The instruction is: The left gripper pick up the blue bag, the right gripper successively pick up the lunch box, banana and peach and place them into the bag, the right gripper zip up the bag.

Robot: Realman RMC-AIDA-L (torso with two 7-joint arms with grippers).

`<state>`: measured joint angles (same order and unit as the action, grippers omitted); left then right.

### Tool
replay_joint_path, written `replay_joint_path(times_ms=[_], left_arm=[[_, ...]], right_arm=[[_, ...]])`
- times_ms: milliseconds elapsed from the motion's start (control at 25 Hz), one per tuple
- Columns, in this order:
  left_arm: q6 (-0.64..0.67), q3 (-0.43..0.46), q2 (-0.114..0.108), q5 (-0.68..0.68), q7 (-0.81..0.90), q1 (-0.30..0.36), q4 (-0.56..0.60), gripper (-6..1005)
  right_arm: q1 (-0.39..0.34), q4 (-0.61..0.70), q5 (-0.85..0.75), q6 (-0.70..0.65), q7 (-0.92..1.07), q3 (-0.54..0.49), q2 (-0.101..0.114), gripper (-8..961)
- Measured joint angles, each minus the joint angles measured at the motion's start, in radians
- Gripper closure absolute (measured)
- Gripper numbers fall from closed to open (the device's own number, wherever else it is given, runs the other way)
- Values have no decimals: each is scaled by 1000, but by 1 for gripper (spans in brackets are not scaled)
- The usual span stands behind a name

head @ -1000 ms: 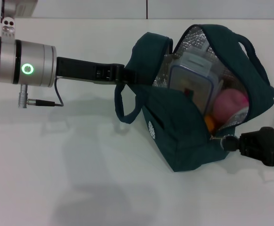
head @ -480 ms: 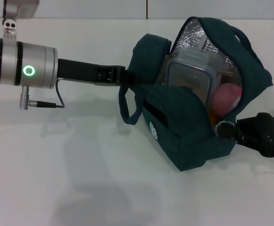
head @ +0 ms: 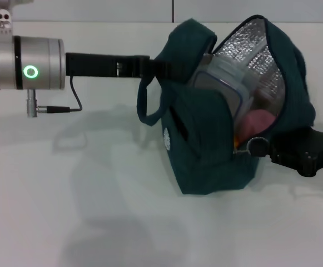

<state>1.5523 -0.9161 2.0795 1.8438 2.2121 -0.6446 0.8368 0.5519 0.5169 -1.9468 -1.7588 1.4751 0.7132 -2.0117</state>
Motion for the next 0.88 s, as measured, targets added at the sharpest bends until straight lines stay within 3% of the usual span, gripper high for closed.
replay_joint_path(times_ms=[360, 560, 680, 880], left_arm=[[3, 120, -15, -61, -183, 5, -125, 845], [12, 187, -19, -133, -321, 52, -169, 649], [31, 189, -24, -178, -377, 80, -177, 590], [177, 190, -24, -255, -525, 156, -186, 533]], right_arm=[[53, 0, 9, -45, -32, 2, -6, 947], [71, -8, 10, -33, -32, 12, -7, 947], [80, -8, 16, -25, -32, 23, -7, 947], [96, -10, 33, -24, -32, 25, -10, 947]])
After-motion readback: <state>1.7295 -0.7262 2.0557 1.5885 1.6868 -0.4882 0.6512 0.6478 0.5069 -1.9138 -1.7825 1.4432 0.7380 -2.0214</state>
